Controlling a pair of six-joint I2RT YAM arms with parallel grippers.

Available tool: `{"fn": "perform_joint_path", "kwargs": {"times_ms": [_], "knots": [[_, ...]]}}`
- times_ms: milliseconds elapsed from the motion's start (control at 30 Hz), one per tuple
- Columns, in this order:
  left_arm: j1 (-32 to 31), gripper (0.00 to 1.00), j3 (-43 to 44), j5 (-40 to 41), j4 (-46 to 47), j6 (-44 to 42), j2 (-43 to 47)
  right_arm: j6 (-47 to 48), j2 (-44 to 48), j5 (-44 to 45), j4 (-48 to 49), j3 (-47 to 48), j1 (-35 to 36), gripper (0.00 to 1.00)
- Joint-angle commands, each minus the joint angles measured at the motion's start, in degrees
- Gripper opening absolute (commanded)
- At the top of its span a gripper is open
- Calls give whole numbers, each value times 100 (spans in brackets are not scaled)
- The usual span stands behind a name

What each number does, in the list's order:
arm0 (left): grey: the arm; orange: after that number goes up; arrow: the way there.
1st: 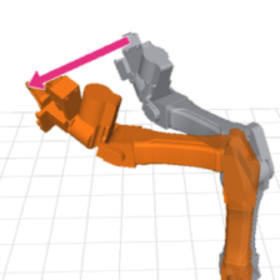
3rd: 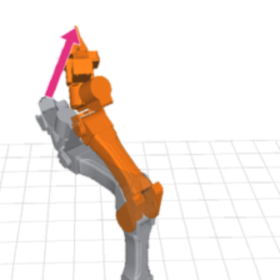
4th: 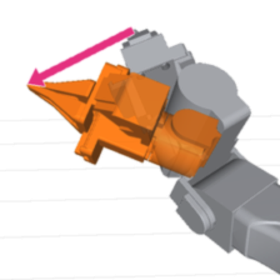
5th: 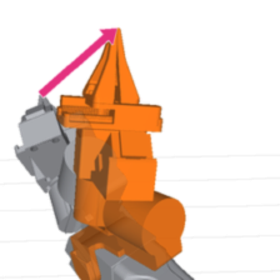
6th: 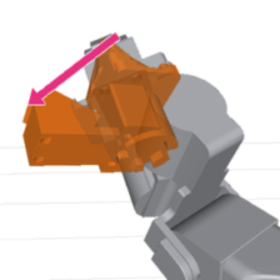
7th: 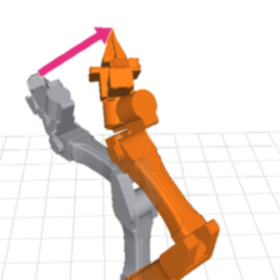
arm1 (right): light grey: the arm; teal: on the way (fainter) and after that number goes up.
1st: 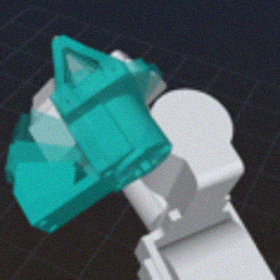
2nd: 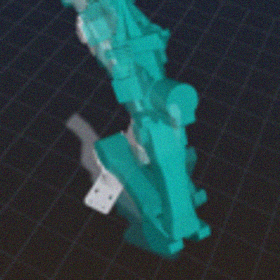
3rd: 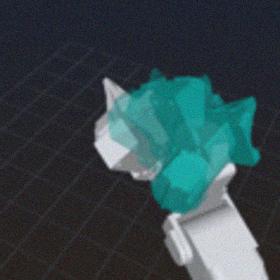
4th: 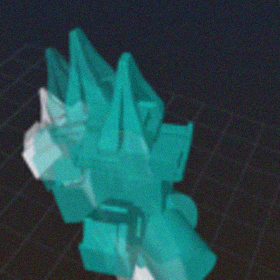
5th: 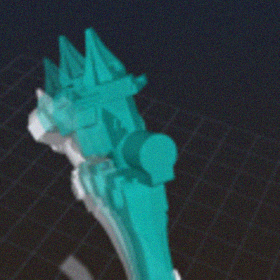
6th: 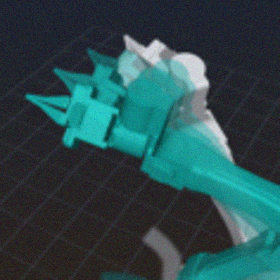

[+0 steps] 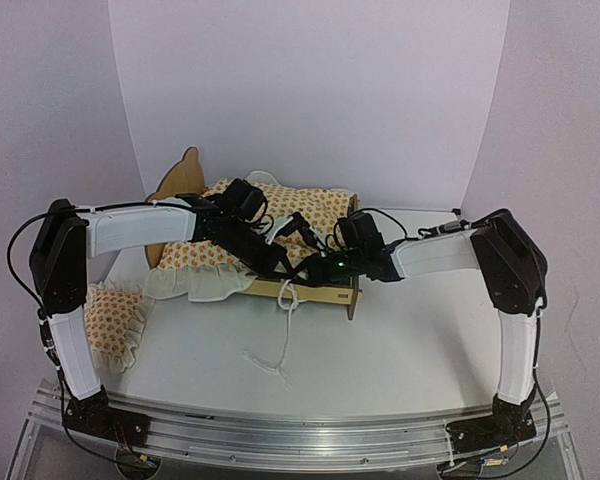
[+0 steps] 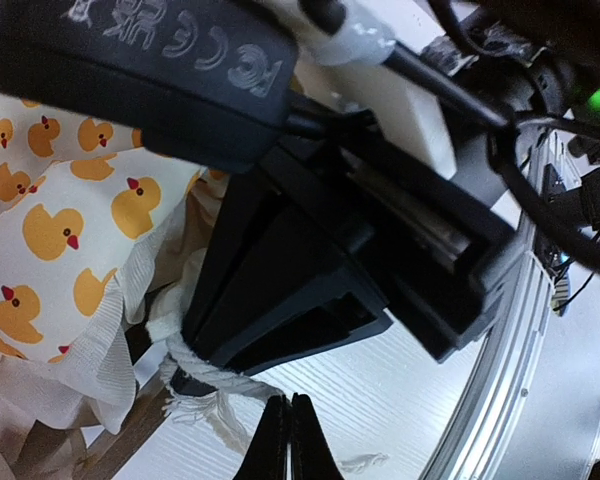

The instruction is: Set up the pet bed

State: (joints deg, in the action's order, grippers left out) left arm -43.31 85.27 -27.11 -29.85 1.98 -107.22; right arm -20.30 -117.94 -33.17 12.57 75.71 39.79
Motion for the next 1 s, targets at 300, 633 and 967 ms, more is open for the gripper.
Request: {"fn": "perform_joint_path", "kwargs": {"times_ms": [300, 633, 967], "knots": [[155, 0, 12, -1315, 573, 720, -275, -475, -550, -570, 1980, -212, 199, 0], [166, 0, -377, -1019, 878, 563, -482, -328, -520, -535, 1850, -1192, 213, 0], [367, 0, -243, -826, 811, 226, -561, -750, 169, -325, 1010, -865, 129, 14]]}}
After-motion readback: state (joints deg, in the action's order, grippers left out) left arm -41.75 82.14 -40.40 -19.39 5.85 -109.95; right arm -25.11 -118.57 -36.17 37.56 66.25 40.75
